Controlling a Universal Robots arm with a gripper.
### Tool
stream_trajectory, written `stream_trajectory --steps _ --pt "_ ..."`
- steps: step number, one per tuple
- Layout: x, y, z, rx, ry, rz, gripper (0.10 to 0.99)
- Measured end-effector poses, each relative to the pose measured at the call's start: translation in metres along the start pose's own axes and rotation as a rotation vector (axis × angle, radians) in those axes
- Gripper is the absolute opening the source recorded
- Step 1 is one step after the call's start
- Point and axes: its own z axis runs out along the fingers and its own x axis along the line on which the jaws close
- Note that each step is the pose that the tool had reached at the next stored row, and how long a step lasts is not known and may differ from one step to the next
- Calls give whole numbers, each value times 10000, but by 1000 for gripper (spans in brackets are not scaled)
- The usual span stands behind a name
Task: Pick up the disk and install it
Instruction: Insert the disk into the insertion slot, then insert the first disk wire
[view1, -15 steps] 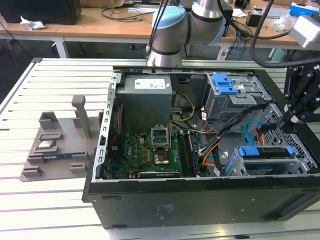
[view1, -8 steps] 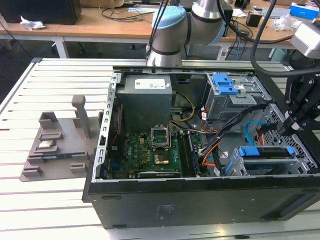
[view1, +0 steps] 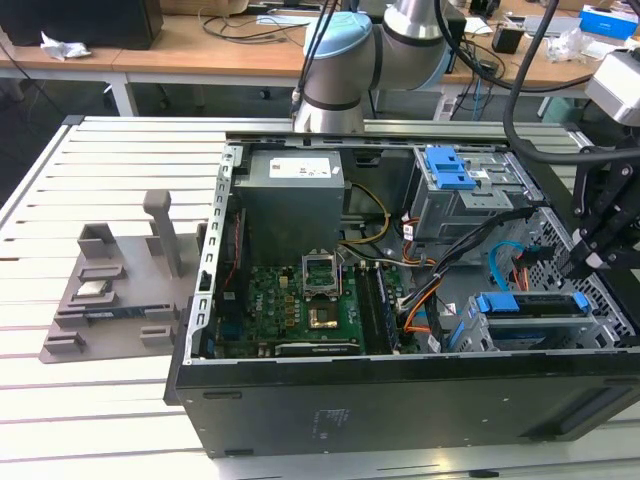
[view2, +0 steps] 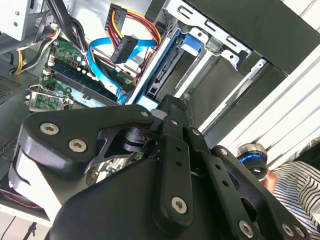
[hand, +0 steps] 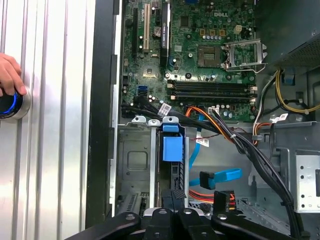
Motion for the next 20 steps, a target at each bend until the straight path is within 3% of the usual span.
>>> stream_trajectory --steps 5,8,10,11,13,16,20 --pt "1 0 0 0 0 0 106" --pt "-155 -5 1 0 3 -13 106" --pt "-313 -7 18 0 1 -17 106" --pt "-346 -9 34 0 2 -18 106" --pt "-451 -72 131 -1 2 -24 106" --pt "-534 -119 142 0 3 -32 106" --pt "-554 -127 168 0 3 -30 106"
